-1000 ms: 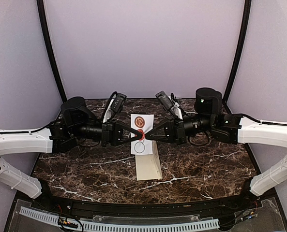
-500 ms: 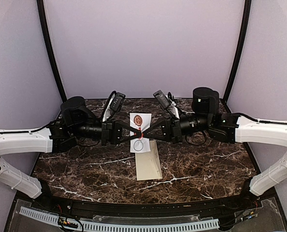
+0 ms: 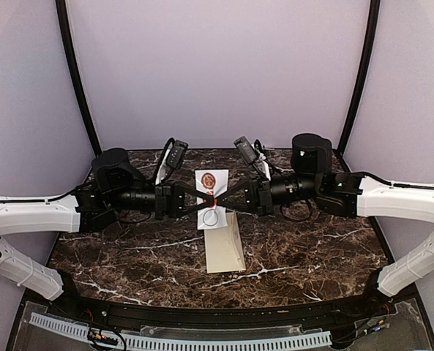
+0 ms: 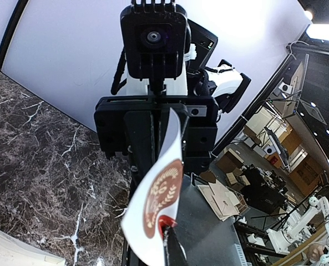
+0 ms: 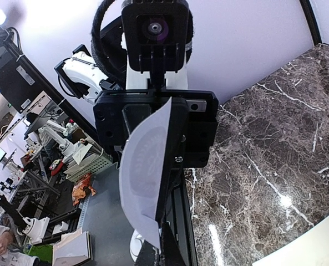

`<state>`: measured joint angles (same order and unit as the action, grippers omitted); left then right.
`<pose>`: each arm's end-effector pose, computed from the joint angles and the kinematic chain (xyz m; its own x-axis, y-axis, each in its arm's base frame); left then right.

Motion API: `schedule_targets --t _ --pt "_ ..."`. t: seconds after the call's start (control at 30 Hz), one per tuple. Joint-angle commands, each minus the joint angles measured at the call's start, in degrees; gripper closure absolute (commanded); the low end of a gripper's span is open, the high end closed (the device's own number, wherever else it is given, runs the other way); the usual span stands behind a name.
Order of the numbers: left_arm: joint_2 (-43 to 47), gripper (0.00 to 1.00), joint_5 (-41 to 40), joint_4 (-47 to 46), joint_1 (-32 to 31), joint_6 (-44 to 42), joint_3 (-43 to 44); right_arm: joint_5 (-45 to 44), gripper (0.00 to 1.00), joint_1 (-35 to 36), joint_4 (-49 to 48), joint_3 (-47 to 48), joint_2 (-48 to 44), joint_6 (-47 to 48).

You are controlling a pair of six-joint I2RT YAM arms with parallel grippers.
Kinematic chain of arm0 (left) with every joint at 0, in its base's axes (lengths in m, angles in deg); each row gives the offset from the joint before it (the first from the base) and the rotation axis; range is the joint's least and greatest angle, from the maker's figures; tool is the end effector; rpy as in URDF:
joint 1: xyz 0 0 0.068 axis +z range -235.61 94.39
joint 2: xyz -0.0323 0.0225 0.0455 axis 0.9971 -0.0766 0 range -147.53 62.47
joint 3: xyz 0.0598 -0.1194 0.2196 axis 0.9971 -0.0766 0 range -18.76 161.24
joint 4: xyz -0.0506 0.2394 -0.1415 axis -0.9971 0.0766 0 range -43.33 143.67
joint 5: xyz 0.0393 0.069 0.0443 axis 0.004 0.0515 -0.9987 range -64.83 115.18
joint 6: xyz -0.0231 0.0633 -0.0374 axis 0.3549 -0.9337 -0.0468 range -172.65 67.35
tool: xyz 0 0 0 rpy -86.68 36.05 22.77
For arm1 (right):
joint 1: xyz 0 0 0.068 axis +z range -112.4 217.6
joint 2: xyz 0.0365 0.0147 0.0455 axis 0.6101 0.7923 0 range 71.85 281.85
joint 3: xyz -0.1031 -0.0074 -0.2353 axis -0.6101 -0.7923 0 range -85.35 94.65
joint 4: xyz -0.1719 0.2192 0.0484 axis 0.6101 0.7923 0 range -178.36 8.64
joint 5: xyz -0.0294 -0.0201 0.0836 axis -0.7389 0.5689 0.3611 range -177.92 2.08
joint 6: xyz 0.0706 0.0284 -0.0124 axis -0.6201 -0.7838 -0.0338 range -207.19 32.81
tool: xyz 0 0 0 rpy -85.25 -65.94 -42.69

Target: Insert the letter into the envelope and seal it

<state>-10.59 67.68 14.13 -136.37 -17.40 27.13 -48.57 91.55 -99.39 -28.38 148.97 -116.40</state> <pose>0.1776 -0.2874 0.2931 -0.5267 -0.0278 -0.8496 0.8480 -0.0866 -0.5229 0.1780 0.3154 0.2992 -0.5664 -0.1369 -0.8127 -0.8217 0.0179 0.5696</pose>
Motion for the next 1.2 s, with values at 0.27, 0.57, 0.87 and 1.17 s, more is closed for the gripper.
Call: schedule_targets --t 0.27,0.57,0.87,1.17 --pt "2.57 1.0 3.56 -5.4 -1.18 0.76 -1.24 -5.82 1.0 -1.48 -2.76 -2.04 -0.99 -1.81" --pt "1.54 1.0 4.13 -6.45 -1.18 1.13 -1.07 -4.77 1.0 -1.48 -4.63 -2.03 -0.18 -2.38" --pt "5.44 1.0 -5.3 -4.3 -1.13 -1.0 -3.17 -9.82 0.74 -2.8 -1.65 -5.19 -7.22 -2.51" --pt "6.48 1.0 -13.21 1.84 -0.75 -0.43 -3.0 -9.25 0.53 -1.36 -2.53 -7.36 -15.33 -2.14"
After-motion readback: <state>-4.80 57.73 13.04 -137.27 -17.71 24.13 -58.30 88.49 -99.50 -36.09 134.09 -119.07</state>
